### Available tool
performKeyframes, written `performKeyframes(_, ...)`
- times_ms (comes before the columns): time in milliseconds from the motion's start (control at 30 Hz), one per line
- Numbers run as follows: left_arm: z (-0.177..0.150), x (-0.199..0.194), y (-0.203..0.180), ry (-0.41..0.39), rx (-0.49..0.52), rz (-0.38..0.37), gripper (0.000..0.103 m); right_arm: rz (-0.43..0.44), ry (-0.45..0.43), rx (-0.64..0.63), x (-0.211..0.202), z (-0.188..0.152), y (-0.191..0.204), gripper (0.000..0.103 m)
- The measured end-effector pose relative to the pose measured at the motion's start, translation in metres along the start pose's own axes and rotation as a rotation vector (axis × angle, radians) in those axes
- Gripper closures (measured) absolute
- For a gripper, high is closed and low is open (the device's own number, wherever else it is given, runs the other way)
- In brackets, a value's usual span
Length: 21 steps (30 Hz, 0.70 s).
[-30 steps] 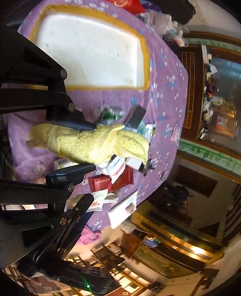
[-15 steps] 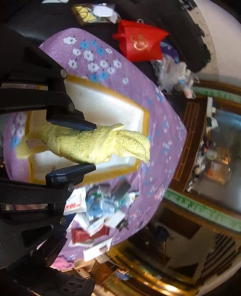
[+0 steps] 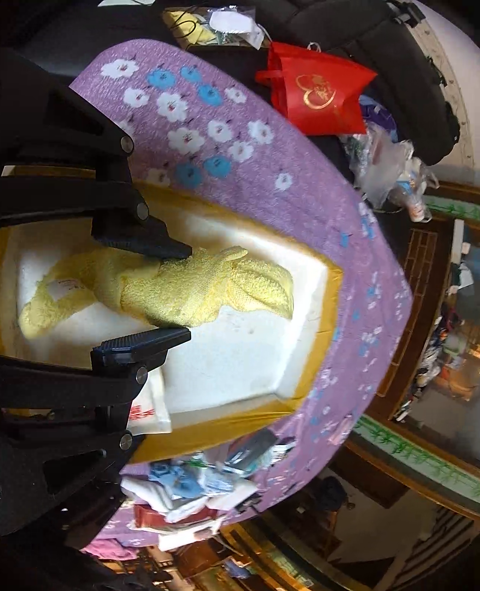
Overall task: Organize soft objects
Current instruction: 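Carry both items into the yellow-rimmed white box and open both grippers, then grasp the bird-print tissue pack with the left gripper while the right grasps a white packet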
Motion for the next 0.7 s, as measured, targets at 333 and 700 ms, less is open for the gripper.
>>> performKeyframes(333,-0.006,-0.012,0.001,-0.049,-0.054,-0.031,0.044,0.047,-0.036,-0.006,-0.015,-0.004,-0.003,0.041)
performKeyframes(700,-0.019,-0.065,-0.06,-0.203,0.001,-0.161,0.026,0.262,-0.187,0.196,-0.087,-0.029,-0.077,0.031)
Point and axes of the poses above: each gripper's, at about its wrist camera, not at the fingertips, and x roughly the way its jaws point, y to its left, z to its top, the point moved 1 cm from there along x, roughly the way its jaws point, and after that the axes turned 1 degree about -z, right-handed, at the moved point
